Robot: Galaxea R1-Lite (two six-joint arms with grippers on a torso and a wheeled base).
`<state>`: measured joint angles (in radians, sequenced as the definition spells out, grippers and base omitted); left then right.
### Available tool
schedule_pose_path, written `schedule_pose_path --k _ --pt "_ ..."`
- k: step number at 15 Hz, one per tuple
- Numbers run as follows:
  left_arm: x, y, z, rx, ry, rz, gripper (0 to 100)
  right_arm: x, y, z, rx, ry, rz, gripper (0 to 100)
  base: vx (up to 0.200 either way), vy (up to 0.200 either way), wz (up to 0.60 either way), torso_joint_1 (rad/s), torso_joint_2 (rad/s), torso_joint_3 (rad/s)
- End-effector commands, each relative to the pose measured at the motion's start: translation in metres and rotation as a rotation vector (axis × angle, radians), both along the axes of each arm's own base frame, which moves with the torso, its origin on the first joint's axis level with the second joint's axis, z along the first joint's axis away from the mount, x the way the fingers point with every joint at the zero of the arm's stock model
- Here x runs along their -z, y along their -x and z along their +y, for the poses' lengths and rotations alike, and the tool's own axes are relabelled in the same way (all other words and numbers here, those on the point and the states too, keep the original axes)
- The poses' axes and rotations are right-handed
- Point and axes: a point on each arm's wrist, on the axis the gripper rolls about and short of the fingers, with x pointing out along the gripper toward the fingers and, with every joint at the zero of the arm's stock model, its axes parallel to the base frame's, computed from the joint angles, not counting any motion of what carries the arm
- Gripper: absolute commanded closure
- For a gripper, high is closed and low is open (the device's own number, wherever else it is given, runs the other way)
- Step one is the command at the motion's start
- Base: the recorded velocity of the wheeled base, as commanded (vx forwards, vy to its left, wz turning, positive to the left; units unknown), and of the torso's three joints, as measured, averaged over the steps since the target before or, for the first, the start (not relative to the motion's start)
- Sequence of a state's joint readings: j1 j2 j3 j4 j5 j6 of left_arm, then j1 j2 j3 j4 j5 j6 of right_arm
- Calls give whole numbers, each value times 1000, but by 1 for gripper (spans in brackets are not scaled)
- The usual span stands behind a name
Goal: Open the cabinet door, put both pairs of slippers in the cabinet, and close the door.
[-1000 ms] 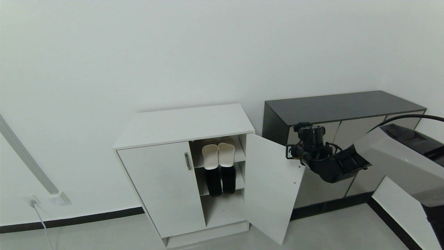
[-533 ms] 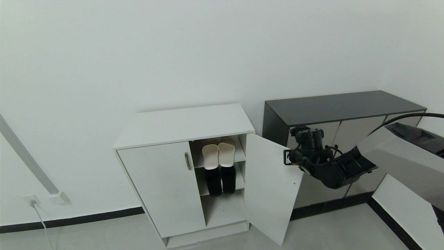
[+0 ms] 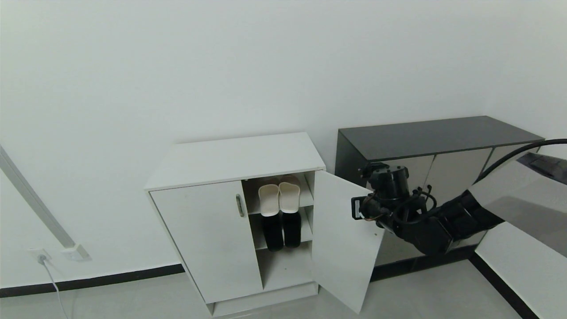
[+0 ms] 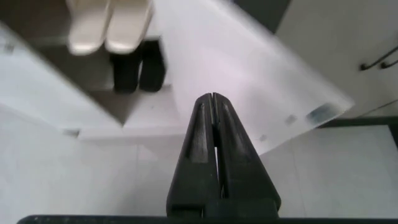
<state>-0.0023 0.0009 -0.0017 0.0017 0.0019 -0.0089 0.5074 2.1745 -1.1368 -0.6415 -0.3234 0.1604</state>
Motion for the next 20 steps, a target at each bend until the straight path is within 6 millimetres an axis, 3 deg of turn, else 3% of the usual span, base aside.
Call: schedule_pose_path --k 1,4,9,14,20 --pt "0 0 0 1 0 1 100 -10 -16 -13 43 -16 -39 100 0 0 0 0 0 0" --pt "0 0 0 1 -1 -1 100 -3 -53 -31 116 -24 -62 100 0 0 0 0 0 0" --pt "0 0 0 0 0 1 100 14 -87 -43 165 -19 -54 100 0 0 0 0 0 0" --pt "0 0 0 0 0 1 100 27 -96 -53 190 -2 -16 100 0 0 0 0 0 0" --pt "0 0 0 0 0 1 100 34 -89 -48 173 24 20 100 0 0 0 0 0 0"
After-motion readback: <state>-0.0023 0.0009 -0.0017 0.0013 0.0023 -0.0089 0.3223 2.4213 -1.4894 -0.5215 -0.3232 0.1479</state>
